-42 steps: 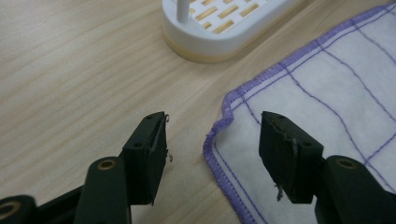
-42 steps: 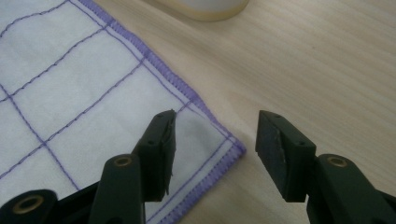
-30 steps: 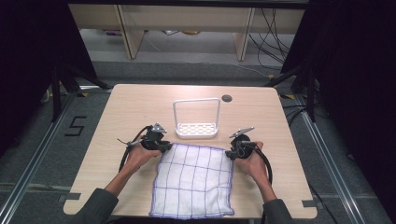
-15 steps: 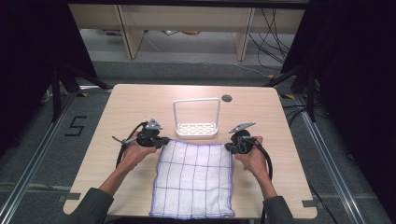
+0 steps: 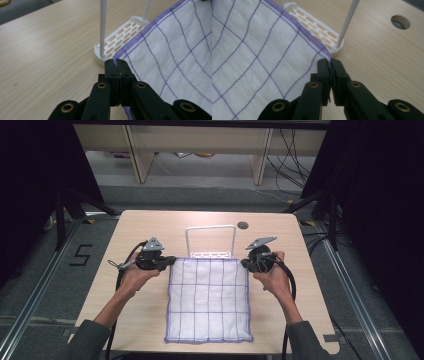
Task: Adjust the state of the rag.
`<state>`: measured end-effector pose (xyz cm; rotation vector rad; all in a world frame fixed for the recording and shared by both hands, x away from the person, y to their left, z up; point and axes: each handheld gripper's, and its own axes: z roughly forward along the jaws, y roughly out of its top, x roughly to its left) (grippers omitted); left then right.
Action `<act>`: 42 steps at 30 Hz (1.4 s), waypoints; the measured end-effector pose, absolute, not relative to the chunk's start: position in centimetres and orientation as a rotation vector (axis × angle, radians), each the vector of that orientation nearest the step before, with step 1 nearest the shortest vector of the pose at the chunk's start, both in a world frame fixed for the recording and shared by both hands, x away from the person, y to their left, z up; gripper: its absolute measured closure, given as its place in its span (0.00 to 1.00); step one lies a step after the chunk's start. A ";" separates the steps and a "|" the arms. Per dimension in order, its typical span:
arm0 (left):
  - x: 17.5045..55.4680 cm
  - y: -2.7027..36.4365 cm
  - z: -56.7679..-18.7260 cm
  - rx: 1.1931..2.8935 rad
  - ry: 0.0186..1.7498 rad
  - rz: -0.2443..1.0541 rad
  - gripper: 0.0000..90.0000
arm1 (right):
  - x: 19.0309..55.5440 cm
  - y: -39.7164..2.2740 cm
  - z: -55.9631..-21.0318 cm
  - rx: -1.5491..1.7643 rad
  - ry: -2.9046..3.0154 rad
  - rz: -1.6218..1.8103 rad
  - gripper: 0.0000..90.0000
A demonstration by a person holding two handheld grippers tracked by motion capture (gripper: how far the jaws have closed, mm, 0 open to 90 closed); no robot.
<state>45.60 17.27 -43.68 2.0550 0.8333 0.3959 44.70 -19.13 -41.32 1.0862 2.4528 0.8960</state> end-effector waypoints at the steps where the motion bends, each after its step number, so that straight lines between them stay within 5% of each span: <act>1: 45.5 17.3 -43.5 2.042 0.832 0.406 0.98 | 44.7 -19.1 -41.0 1.081 2.445 0.899 0.96; 24: 33.9 19.0 -46.1 2.099 0.612 0.317 0.97 | 34.8 -20.1 -43.3 0.880 2.480 0.974 0.96; 42: 30.3 18.1 -50.1 2.195 0.581 0.223 0.97 | 30.0 -20.0 -46.8 0.835 2.517 0.899 0.94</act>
